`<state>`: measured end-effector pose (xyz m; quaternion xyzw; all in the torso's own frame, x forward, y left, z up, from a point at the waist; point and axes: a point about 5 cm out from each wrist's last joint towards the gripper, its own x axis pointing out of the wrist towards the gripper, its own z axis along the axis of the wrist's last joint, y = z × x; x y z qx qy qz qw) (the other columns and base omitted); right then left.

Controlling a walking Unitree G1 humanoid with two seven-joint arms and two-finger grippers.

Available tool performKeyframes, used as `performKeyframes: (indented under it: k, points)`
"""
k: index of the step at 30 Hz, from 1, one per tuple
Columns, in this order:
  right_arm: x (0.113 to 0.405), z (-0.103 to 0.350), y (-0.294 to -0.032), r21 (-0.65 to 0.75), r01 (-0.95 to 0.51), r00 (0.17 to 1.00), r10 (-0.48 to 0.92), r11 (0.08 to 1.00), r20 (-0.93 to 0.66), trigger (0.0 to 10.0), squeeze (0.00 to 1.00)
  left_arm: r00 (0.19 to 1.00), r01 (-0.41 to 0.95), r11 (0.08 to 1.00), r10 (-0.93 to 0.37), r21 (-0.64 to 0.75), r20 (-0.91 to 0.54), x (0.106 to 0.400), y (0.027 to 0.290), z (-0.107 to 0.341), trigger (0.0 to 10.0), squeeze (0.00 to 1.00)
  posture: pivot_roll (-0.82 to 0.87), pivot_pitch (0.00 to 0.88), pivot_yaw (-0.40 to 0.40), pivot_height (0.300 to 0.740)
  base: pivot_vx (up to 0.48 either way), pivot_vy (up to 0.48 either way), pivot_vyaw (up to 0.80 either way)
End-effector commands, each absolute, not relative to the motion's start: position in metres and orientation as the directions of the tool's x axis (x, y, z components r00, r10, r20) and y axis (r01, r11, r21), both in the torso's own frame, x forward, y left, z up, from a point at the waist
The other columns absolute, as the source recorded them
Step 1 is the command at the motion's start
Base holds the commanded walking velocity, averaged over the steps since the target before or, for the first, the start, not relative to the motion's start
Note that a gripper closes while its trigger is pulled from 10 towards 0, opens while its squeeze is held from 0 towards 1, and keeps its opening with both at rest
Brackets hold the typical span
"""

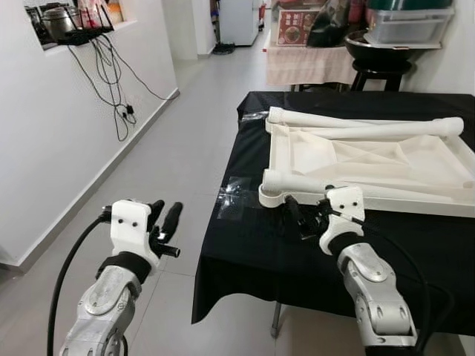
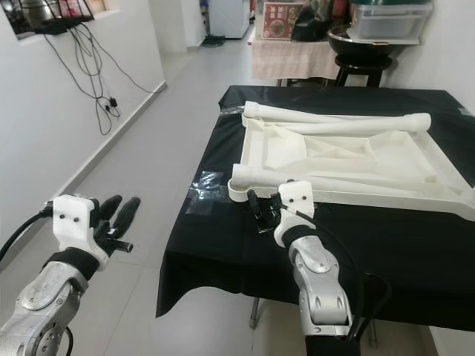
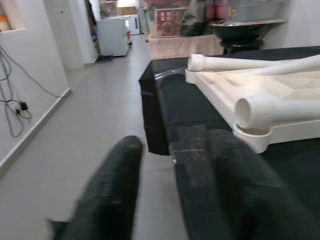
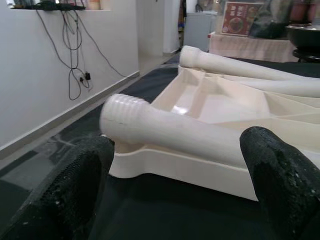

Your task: Building children table

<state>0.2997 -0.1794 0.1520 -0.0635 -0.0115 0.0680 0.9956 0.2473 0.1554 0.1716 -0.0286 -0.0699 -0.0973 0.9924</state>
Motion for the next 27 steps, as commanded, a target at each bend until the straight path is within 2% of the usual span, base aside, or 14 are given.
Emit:
performKeyframes:
  k: [1,9,21,22,27]
  points:
    - [0.303,0.154,-0.177,-0.131,-0.138,0.989,0.144,0.982,0.035,10.0,0.00,0.971,0.200,0.979,-0.192,-0.044,0.139,0.249,0.157,0.169,10.0,1.00,-0.06,0.000,0.041,0.740,0.000,0.000,0.00]
    - [0.319,0.158,-0.189,-0.148,-0.069,0.995,0.078,0.987,0.056,10.0,0.00,0.954,0.285,0.955,-0.273,-0.086,0.125,0.251,0.153,0.167,10.0,1.00,-0.04,0.000,0.037,0.740,0.000,0.000,0.00]
    - [0.321,0.154,-0.189,-0.130,-0.087,0.995,0.094,0.988,0.045,10.0,0.00,0.957,0.280,0.958,-0.272,-0.068,0.104,0.254,0.153,0.163,10.0,1.00,-0.05,0.000,0.034,0.740,0.000,0.000,0.00]
    - [0.322,0.153,-0.188,-0.135,-0.089,0.994,0.096,0.987,0.047,10.0,0.00,0.955,0.287,0.956,-0.280,-0.057,0.099,0.255,0.151,0.162,10.0,0.00,-0.05,0.000,0.036,0.740,0.000,0.000,0.00]
    - [0.325,0.149,-0.188,-0.126,-0.096,0.994,0.100,0.987,0.033,10.0,0.00,0.952,0.297,0.954,-0.292,-0.045,0.092,0.256,0.150,0.160,10.0,0.00,-0.06,0.000,0.039,0.740,0.000,0.000,-0.64]
